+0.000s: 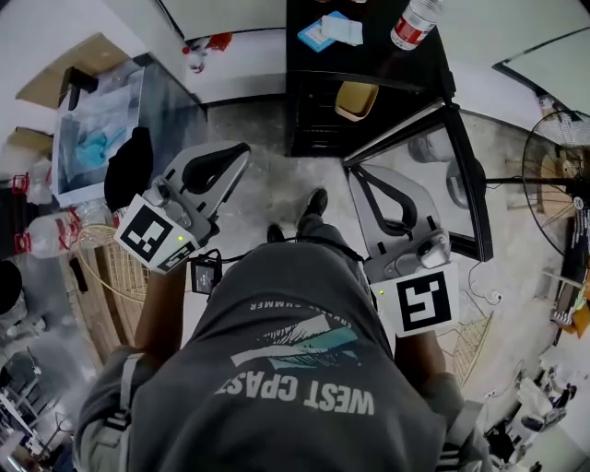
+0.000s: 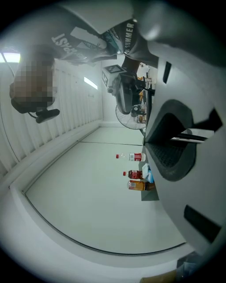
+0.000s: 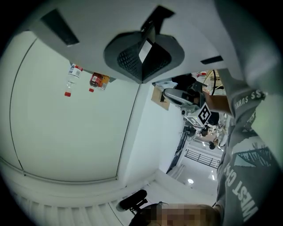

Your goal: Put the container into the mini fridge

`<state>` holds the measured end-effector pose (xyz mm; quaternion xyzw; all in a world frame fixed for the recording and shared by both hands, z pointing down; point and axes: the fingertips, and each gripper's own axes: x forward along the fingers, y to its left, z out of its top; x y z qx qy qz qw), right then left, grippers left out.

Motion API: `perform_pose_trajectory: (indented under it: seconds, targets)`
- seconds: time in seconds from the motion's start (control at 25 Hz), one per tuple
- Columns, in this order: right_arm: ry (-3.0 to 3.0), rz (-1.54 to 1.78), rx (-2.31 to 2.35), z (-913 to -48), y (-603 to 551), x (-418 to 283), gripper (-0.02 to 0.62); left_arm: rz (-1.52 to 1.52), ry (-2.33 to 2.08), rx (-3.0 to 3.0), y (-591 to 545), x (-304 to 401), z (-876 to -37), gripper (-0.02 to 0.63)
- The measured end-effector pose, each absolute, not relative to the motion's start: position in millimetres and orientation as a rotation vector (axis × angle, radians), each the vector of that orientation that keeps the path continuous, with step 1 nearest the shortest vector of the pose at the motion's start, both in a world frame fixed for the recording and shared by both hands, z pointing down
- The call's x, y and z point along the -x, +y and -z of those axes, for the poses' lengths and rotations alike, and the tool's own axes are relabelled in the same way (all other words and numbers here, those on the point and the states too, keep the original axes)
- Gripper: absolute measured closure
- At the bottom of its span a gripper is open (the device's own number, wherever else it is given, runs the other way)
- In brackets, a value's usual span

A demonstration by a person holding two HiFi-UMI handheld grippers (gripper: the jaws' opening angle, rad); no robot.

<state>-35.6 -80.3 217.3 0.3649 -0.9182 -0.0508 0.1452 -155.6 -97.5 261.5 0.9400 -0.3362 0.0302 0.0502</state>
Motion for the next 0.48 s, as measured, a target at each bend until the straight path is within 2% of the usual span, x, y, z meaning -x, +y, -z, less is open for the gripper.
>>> perform_pose_trajectory:
  seconds: [0.48]
  targets:
    - [-2.649, 0.130, -1.045, -223.3, -78.3, 31.0, 0.569, -0.106, -1.028, -2.850, -90.9, 149.9, -265.9, 0.589]
